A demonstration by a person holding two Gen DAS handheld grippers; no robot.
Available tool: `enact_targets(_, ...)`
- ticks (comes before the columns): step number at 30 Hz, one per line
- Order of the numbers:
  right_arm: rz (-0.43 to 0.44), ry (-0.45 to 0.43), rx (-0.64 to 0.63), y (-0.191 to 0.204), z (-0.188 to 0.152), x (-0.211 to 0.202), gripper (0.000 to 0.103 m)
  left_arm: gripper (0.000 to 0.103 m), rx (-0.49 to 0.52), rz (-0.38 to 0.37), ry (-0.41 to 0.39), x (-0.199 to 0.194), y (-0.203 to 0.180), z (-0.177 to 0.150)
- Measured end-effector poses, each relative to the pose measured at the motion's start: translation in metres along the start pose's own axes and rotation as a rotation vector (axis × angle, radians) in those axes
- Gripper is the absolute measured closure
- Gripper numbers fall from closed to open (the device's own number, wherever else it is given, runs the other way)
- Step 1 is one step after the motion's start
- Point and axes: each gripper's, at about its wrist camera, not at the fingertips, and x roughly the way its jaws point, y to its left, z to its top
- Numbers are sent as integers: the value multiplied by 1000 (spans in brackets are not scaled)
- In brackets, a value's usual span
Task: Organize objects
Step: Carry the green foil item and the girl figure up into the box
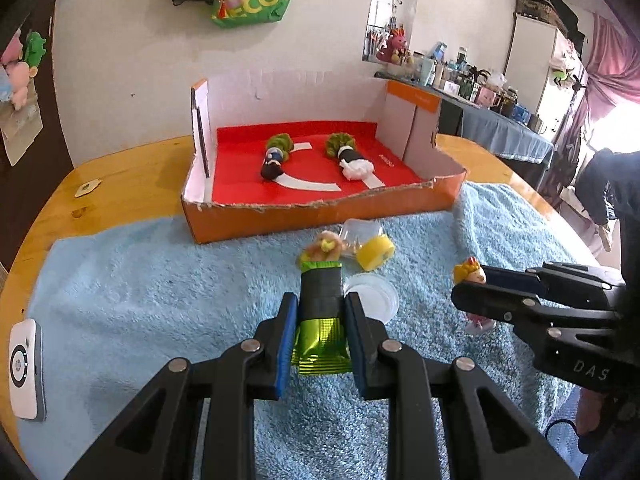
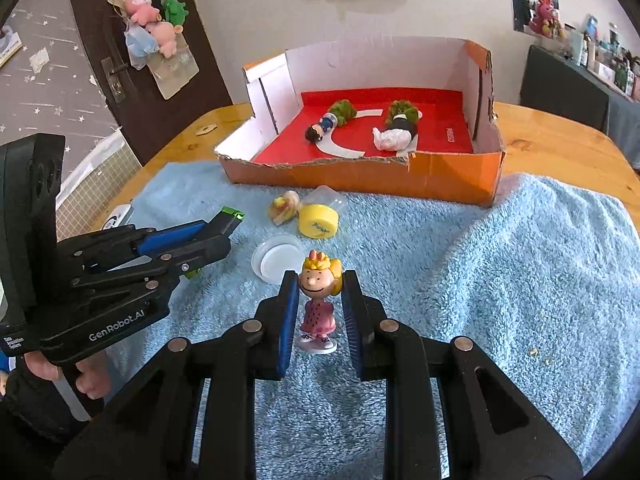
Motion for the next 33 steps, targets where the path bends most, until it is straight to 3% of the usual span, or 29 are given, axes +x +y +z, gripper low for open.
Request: enact_targets(33,42,-74,13,-2,23,-17,82,78,-23,8,-95,-22,0,38)
